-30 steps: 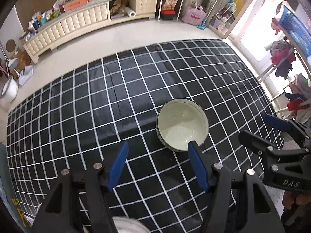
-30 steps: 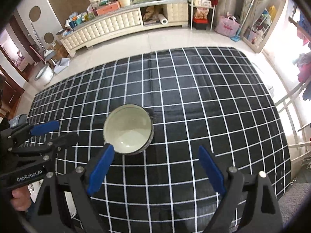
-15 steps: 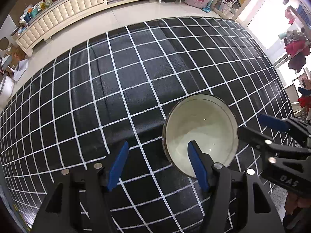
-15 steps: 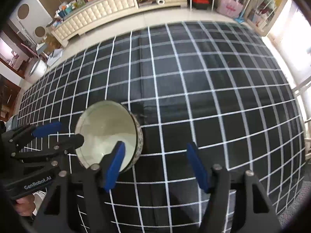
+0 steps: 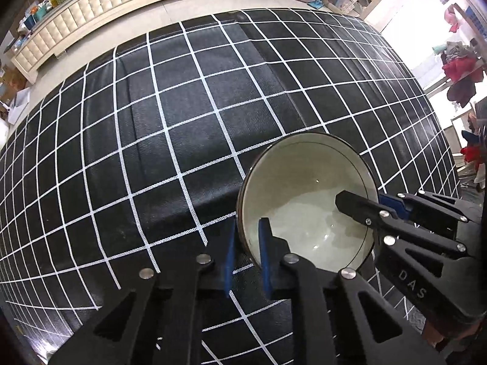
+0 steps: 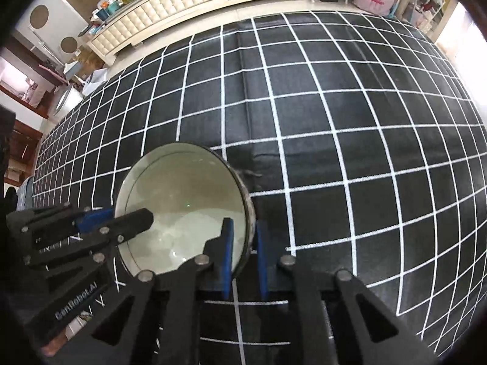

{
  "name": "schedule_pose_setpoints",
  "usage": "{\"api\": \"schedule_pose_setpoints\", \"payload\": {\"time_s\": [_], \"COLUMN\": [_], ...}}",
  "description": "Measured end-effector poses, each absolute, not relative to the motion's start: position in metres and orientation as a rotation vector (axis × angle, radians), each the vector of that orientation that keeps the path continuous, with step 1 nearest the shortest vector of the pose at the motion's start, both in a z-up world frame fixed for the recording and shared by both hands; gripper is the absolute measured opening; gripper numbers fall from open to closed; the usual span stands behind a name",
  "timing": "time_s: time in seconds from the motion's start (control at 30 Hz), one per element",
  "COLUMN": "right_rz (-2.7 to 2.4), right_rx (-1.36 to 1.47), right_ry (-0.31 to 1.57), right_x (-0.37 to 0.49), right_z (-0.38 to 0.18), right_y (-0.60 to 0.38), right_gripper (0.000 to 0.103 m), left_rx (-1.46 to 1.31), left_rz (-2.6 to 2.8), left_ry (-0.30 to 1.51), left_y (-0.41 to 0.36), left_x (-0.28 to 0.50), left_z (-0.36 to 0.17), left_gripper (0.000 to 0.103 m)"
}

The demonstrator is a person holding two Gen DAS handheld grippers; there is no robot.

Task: Organize plates and bowls
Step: 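Lift the floral bowl and carry it toward the plate stack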

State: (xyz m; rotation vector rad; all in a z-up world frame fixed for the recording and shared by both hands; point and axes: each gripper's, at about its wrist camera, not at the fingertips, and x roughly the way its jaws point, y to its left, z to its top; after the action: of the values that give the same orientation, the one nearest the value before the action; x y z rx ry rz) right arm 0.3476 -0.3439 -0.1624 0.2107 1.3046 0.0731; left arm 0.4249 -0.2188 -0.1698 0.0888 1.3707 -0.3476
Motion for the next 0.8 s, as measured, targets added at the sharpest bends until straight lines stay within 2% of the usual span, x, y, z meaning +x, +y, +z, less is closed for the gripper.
{"api": "schedule_pose_setpoints", "payload": {"time_s": [0.27, 0.8], "right_rz": [0.054, 0.088], "right_rx": [0.264, 0.165], "right_ry": [1.303, 1.216], "right_x": [0.341, 0.293], "right_z": [-0.155, -0.081], "right_y": [-0.345, -0.287], "right_gripper": [0.013, 0.013], "left_rx": [0.075, 0.05], "left_rz": [-0.32, -0.306], "left_ry": [1.354, 1.268], "left_y": [-0.223, -0.166], "left_x": [0.419, 0.343], "left_z": [-0.15, -0.068], "left_gripper": [0.012, 0.011]}}
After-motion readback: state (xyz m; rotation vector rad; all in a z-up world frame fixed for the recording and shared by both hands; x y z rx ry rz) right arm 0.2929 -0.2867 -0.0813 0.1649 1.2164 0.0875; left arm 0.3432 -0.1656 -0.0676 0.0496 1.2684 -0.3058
